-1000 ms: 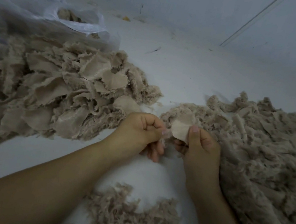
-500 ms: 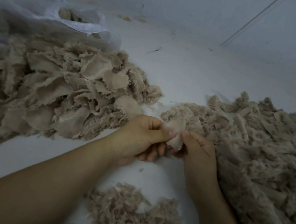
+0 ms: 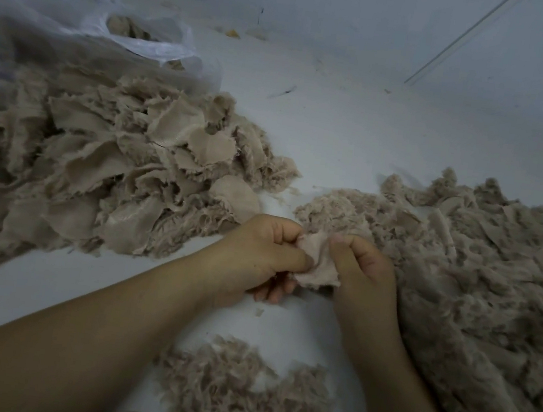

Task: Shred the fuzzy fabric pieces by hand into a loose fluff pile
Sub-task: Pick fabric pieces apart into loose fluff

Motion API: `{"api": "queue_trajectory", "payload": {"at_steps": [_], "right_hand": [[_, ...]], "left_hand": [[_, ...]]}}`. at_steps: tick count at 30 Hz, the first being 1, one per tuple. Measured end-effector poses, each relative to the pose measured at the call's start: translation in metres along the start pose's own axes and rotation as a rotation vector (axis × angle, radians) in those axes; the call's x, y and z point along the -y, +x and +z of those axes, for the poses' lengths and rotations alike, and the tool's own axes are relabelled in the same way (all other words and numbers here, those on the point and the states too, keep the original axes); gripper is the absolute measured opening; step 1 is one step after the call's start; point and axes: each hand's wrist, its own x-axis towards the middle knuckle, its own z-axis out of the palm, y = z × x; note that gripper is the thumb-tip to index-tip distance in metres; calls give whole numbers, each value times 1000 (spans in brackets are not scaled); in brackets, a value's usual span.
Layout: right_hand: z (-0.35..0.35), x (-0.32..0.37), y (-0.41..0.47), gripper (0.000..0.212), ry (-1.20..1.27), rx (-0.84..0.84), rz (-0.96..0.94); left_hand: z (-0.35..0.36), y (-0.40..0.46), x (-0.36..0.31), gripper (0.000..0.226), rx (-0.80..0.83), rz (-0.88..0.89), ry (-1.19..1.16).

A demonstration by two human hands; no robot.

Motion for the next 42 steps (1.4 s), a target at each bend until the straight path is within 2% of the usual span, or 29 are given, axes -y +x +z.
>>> {"api": "queue_trajectory", "payload": {"at_steps": [6,8,11,13,15,17,20,22,24,27,30,34,37,42], "right_hand": [[-1,-2,-1,33,35,-44,43],[-2,-4,1,35,71,-98,45],[-3,-5,3,37,133,-140,51],[-2,-6,3,40,128,-133,26],[0,-6,2,44,133,-135,16],[1,-5,1,45,145,-144,19],[0,-3,0,41,116,-154,-1],[0,-3,-1,40,102,-143,-11],[1,-3,-1,38,87,-117,-9],[3,-2,-1,30,110,-67,18],[3,-3,0,26,101,-7,22],[3,-5,-1,32,-82,53,-16],[4,-4,-1,35,-167,32,-13],[3,-2,1,32,-236,-56,-10]], "left_hand": [[0,-1,0,21,-50,16,8],[3,-2,0,23,-188,111,-159],[-3,1,-2,22,-533,290,-484],[-6,1,1,26,-636,353,-545],[-1,2,7,32,-603,326,-401],[6,8,16,30,-541,337,7],[8,22,19,7,-458,447,613],[6,31,18,34,-336,342,797],[4,36,13,36,-262,236,856],[1,37,8,32,-194,203,724],[3,27,7,24,-202,215,614],[11,14,10,11,-260,244,421],[9,14,7,8,-366,248,151],[12,12,8,13,-367,294,31]]}}
